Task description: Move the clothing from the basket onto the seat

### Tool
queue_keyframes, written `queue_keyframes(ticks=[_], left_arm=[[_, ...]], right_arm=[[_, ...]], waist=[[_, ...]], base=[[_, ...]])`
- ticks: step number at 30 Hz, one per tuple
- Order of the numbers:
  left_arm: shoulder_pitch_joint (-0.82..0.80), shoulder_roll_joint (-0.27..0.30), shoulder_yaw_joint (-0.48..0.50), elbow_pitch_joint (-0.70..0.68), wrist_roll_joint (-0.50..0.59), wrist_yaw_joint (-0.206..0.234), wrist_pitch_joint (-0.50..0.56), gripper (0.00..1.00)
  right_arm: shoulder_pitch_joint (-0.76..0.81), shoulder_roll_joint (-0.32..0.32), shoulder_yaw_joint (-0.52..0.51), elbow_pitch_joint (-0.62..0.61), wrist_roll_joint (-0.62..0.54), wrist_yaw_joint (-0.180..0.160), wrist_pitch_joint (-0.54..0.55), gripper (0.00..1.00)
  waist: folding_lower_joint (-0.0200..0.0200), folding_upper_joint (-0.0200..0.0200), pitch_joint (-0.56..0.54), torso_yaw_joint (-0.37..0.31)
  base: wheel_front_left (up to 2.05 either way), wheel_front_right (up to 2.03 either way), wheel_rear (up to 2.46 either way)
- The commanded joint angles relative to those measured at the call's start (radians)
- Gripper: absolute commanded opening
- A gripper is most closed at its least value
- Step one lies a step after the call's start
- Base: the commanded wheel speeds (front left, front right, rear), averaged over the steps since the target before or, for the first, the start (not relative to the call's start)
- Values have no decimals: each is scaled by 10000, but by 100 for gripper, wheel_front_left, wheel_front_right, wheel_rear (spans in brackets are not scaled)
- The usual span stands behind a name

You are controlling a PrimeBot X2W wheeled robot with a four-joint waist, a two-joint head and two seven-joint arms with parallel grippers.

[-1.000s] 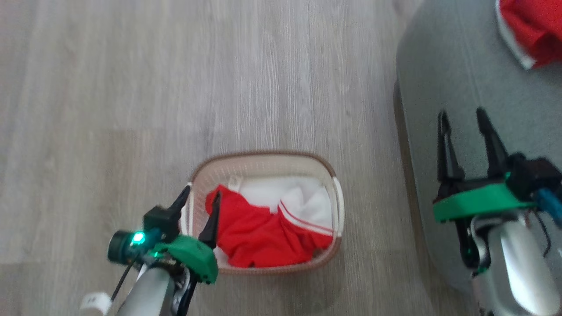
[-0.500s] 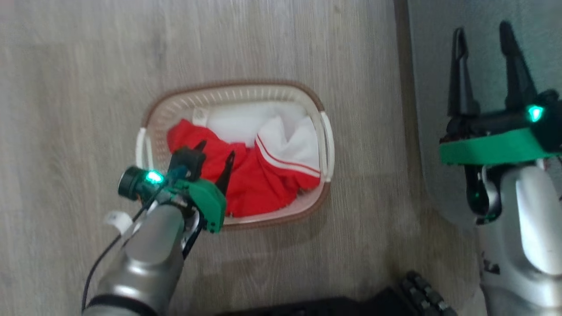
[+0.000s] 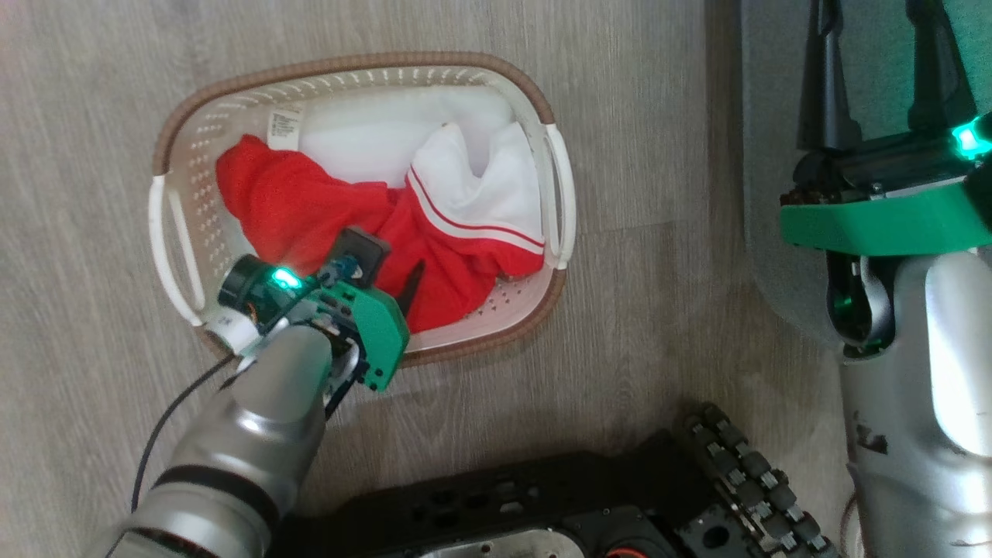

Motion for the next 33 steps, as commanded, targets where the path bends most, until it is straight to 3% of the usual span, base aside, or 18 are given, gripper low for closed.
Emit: queue_keyframes(ticks=[1, 9, 10, 11, 12, 23, 33], left_arm=[[65, 110, 73, 166, -78, 111, 60, 100], [-359, 109, -71, 890, -264, 320, 335, 100], [-381, 109, -82, 938, -308, 320, 350, 46], [-397, 109, -106, 983, -340, 317, 368, 30], [-410, 109, -152, 1016, -351, 306, 371, 0], [-243, 109, -420, 865, -601, 252, -423, 0], [747, 187, 62, -1570, -1052, 176, -590, 0]], right_arm=[[56, 5, 228, -425, 41, -2, -65, 100], [52, 5, 285, -586, 29, -2, -65, 100], [61, 5, 292, -580, 28, -2, -65, 100], [71, 5, 296, -563, 26, -2, -65, 100], [82, 5, 292, -533, 17, -2, -65, 100], [196, 5, 382, 199, 1, -2, -65, 100], [948, 5, 282, 1423, -89, -2, -65, 100]], waist=[[-2, 0, 215, -144], [-2, 0, 497, -291], [-2, 0, 494, -301], [-2, 0, 471, -305], [-2, 0, 431, -300], [-2, 0, -1356, -46], [-2, 0, -4237, 230]], base=[[0, 0, 0], [0, 0, 0], [0, 0, 0], [0, 0, 0], [0, 0, 0], [0, 0, 0], [0, 0, 0]])
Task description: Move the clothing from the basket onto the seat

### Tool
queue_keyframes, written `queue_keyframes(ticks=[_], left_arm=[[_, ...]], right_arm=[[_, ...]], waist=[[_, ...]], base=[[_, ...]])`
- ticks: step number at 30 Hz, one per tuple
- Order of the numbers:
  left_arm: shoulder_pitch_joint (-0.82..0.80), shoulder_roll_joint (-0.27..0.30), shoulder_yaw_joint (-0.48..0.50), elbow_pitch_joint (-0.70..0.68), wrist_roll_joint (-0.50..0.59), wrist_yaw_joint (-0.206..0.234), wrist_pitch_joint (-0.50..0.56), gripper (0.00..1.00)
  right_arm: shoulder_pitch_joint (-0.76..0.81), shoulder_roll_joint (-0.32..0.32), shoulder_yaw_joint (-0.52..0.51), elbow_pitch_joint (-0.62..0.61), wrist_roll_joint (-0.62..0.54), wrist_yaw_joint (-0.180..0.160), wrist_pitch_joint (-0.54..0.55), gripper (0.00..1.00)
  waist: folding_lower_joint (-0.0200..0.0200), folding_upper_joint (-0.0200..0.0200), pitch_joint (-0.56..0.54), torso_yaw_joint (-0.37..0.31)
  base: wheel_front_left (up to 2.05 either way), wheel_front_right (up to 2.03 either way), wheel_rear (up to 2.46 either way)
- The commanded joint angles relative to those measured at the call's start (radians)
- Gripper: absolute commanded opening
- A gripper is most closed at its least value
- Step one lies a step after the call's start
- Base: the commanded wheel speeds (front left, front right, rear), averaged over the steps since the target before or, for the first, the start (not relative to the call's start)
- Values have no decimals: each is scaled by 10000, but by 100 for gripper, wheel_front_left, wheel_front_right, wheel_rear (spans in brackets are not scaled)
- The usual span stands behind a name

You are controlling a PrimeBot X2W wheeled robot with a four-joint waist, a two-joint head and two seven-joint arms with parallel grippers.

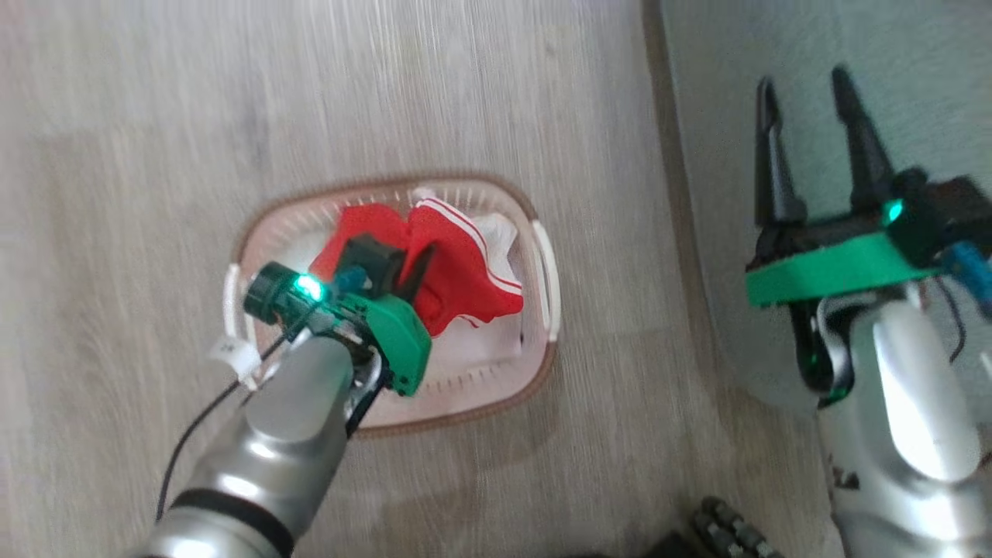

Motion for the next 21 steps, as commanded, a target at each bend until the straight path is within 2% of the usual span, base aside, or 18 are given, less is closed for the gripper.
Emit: queue_keyframes(ticks=[1, 8, 14, 21], left_arm=[[365, 199, 343, -630, -52, -1, -123, 0], [1039, 373, 794, -2419, -158, 95, -124, 0], [1334, 560, 1009, -3426, -178, 221, -125, 0], [1247, 686, 1142, -4069, -320, 318, -5, 0]], right_arm=[[367, 7, 151, -76, -78, -2, -65, 100], [1207, 7, 171, 677, -61, -2, -65, 100], [1957, 7, 208, 1221, -59, -2, -65, 100], [2455, 7, 475, 1568, -32, -2, -65, 100]], waist=[[0, 0, -1494, 220], [0, 0, -3432, 400], [0, 0, -4970, 485], [0, 0, -6034, 548]], base=[[0, 0, 0], [0, 0, 0], [0, 0, 0], [0, 0, 0]])
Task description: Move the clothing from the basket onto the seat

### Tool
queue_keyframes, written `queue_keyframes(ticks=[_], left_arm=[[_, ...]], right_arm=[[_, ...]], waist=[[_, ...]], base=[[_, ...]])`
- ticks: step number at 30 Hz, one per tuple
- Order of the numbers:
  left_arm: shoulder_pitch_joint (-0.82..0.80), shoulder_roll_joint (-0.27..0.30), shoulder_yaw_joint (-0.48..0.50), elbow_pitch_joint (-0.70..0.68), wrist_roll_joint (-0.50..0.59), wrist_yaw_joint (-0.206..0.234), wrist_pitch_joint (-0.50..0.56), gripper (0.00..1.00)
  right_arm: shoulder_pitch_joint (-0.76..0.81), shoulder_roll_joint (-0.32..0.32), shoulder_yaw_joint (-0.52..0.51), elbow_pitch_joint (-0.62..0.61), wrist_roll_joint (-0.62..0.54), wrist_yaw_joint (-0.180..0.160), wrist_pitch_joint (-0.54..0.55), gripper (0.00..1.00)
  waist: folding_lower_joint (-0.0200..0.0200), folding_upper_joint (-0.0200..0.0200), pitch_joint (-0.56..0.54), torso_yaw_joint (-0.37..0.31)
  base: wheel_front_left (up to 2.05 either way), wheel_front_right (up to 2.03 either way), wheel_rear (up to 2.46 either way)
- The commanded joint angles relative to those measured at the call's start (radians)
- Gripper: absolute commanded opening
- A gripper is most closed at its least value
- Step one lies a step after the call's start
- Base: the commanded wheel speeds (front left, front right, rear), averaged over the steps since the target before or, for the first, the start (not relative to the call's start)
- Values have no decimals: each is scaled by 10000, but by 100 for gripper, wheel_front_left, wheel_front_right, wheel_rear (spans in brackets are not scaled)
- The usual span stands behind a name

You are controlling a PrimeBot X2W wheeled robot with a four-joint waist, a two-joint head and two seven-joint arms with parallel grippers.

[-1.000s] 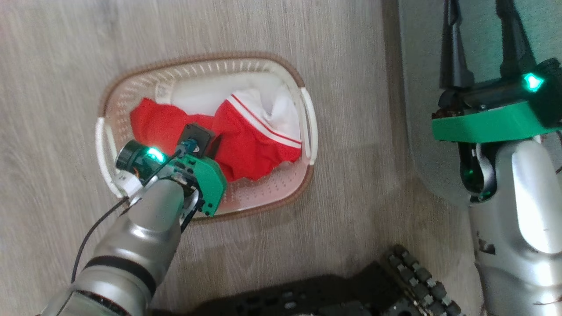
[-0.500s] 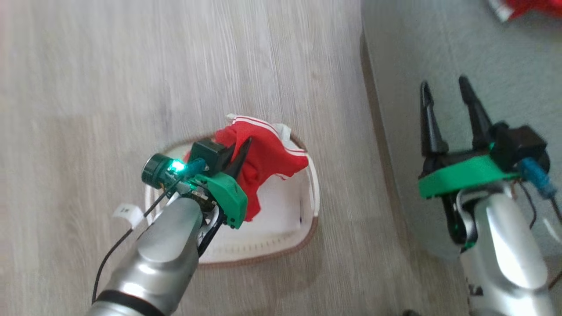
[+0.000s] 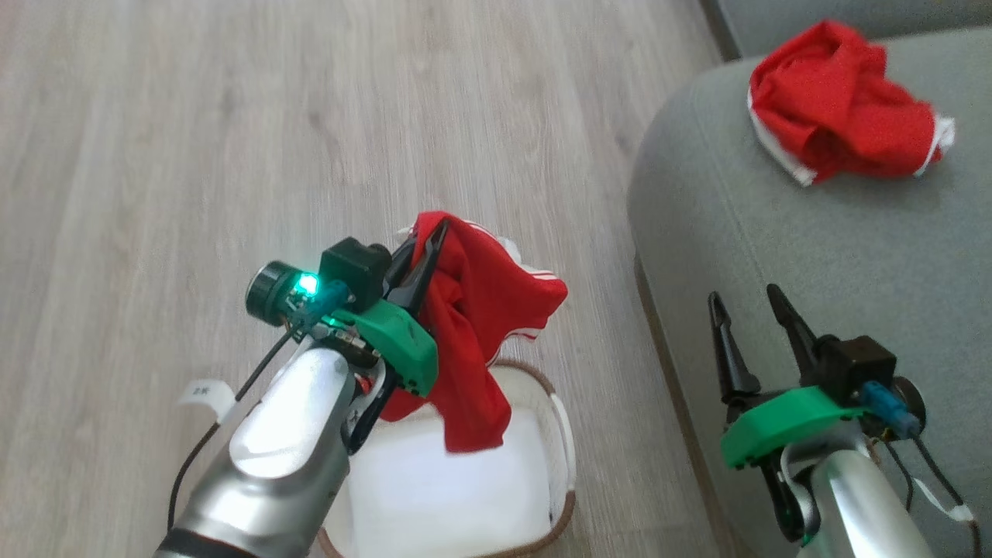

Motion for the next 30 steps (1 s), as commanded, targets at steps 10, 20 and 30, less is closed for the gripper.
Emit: queue_keyframes(ticks=[10, 20, 30], left_arm=[[-863, 123, 375, -1313, -233, 174, 385, 0], [-1254, -206, 46, -1386, -482, 272, 573, 0], [-1634, -367, -616, -1476, -794, 461, 620, 0]], right_arm=[[-441, 3, 1425, -19, 186, -2, -67, 100], [-1382, 3, 4721, 649, 1034, -2, -67, 100], [-2936, 3, 6508, 1974, 2050, -2, -67, 100]], waist=[[1, -1, -1251, 384], [1, -1, -1491, 757], [1, -1, -1464, 1070]], base=[[0, 0, 0], [0, 0, 0], [0, 0, 0]])
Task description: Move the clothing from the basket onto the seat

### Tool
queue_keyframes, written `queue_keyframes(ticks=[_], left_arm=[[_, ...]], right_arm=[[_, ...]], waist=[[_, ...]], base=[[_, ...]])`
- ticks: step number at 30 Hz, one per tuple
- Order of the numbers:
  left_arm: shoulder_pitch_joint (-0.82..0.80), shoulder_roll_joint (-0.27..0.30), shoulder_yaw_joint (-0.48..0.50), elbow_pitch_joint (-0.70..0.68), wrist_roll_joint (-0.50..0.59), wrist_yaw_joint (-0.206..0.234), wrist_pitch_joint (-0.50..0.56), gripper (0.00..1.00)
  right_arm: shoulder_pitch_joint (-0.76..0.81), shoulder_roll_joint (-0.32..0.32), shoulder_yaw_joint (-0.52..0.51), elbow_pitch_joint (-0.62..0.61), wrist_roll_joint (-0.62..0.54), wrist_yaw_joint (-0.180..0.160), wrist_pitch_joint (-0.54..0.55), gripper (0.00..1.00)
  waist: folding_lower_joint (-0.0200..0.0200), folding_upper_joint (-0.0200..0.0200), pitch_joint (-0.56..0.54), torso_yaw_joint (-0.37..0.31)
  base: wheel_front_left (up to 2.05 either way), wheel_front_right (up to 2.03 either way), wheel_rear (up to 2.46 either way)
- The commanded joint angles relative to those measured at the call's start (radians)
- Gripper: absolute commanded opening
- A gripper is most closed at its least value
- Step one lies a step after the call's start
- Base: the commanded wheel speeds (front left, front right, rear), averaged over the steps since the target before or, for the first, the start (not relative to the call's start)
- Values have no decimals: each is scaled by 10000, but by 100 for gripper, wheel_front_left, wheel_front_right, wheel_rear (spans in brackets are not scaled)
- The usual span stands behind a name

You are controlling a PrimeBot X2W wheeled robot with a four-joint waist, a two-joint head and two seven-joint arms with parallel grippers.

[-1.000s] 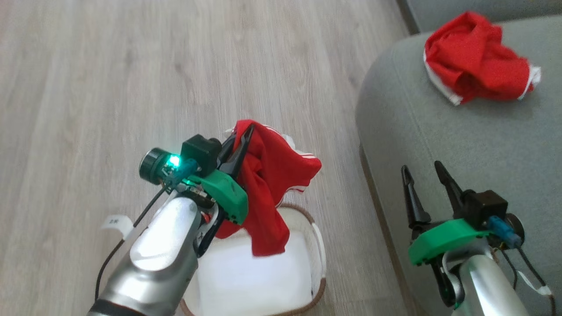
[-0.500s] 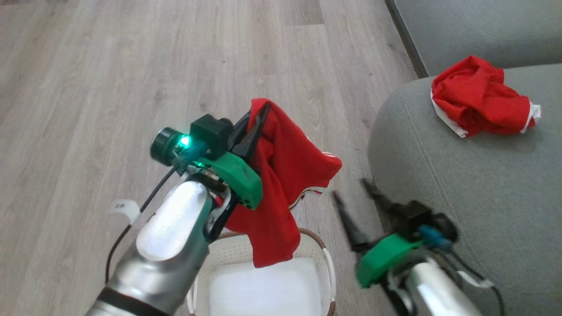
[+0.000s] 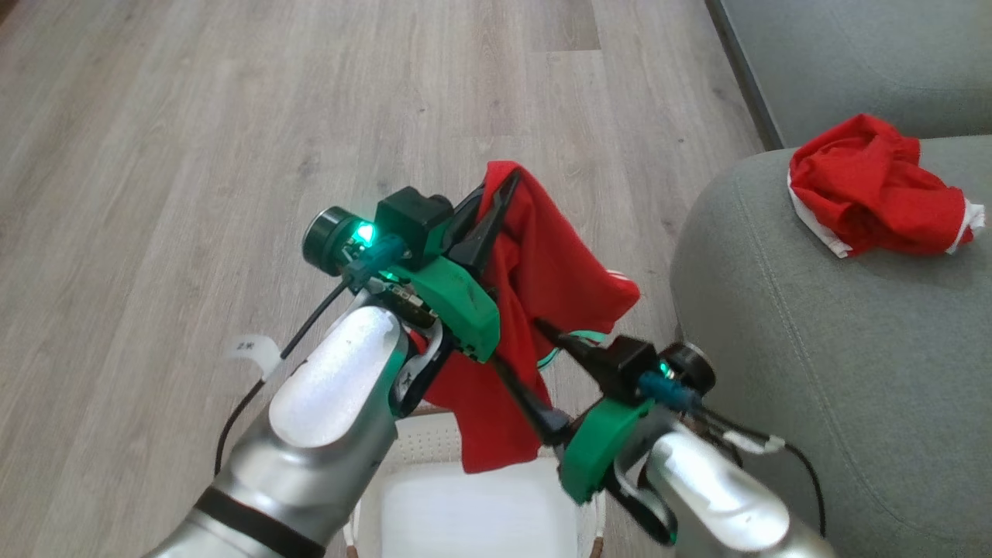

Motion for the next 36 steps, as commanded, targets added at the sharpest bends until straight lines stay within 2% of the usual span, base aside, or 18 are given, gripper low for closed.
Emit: queue_keyframes(ticks=[1, 10, 11, 12, 14, 15, 24, 25, 26, 27, 28, 36], left_arm=[[-777, 75, 218, -432, -121, 129, 10, 0], [-735, 60, -230, -817, -524, 309, 24, 0], [-727, 60, -277, -846, -567, 337, 17, 0], [-717, 59, -320, -864, -604, 365, 9, 0], [-687, 59, -386, -872, -669, 417, -1, 0], [-673, 59, -411, -871, -704, 441, -5, 0], [-448, 160, -268, -591, -907, 728, -198, 0], [-406, 202, -219, -552, -925, 760, -252, 33], [-361, 248, -177, -517, -940, 781, -301, 51], [-308, 290, -146, -482, -959, 789, -345, 95], [-250, 341, -103, -450, -979, 807, -387, 100], [325, 460, 55, -294, -1087, 840, -661, 100]], right_arm=[[-705, 64, -56, 7, 69, -4, -67, 100], [-1313, 64, -299, 836, 93, -4, -67, 99], [-1391, 64, -278, 882, 136, -4, -67, 66], [-1466, 64, -250, 919, 173, -4, -67, 44], [-1614, 64, -189, 959, 222, -4, -67, 9], [-1669, 64, -184, 958, 251, -4, -67, 0], [-1791, 64, -352, 874, 230, -4, -67, 0], [-1790, 64, -422, 850, 194, -4, -67, 0], [-1793, 64, -499, 823, 152, -4, -67, 0], [-1799, 64, -600, 806, 86, -4, -67, 0], [-1806, 64, -705, 782, 22, -4, -67, 0], [-1897, 63, -1942, 885, -889, -4, -67, 0]], waist=[[1, -1, 18, 83], [1, -1, 93, 309], [1, -1, 107, 321], [1, -1, 122, 328], [1, -1, 153, 333], [1, -1, 171, 333], [1, -1, 323, 62], [1, -1, 343, -7], [1, -1, 369, -87], [1, -1, 391, -162], [1, -1, 413, -268], [1, -1, 596, -1251]], base=[[0, 0, 0], [0, 0, 0], [0, 0, 0], [0, 0, 0], [0, 0, 0], [0, 0, 0], [0, 0, 0], [0, 0, 0], [0, 0, 0], [0, 0, 0], [0, 0, 0], [0, 0, 0]])
